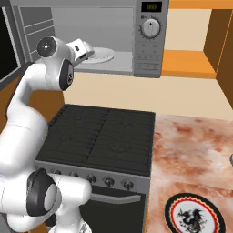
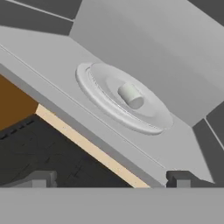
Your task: Pick the marshmallow from the counter and place it in the microwave. Then turn on the microwave.
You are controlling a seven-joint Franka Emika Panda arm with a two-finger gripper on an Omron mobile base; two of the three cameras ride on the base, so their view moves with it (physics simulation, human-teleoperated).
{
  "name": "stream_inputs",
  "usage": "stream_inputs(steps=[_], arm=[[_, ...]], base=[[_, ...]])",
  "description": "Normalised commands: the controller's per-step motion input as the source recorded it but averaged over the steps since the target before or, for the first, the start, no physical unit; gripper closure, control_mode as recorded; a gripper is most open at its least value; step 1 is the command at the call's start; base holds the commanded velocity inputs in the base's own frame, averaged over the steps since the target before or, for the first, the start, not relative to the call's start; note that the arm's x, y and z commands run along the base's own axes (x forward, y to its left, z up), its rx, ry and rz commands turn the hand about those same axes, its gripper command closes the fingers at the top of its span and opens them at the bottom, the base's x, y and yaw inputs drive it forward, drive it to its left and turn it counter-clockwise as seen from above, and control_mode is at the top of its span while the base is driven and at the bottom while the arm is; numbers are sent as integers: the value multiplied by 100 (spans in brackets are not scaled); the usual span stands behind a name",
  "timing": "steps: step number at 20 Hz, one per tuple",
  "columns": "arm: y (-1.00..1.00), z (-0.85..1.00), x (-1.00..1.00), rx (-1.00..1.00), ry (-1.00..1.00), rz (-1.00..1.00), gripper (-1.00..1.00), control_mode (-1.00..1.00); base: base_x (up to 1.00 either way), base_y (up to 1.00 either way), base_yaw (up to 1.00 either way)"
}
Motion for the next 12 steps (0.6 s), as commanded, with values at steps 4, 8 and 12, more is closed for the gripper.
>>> stream_inputs(steps=[4,8,12], arm=[[-3,-6,-48,0,2,0,-100,-100],[0,-3,-47,0,2,0,-100,-100],[0,-4,-56,0,0,0,-100,-100]], base=[[0,0,0],[0,0,0],[0,0,0]])
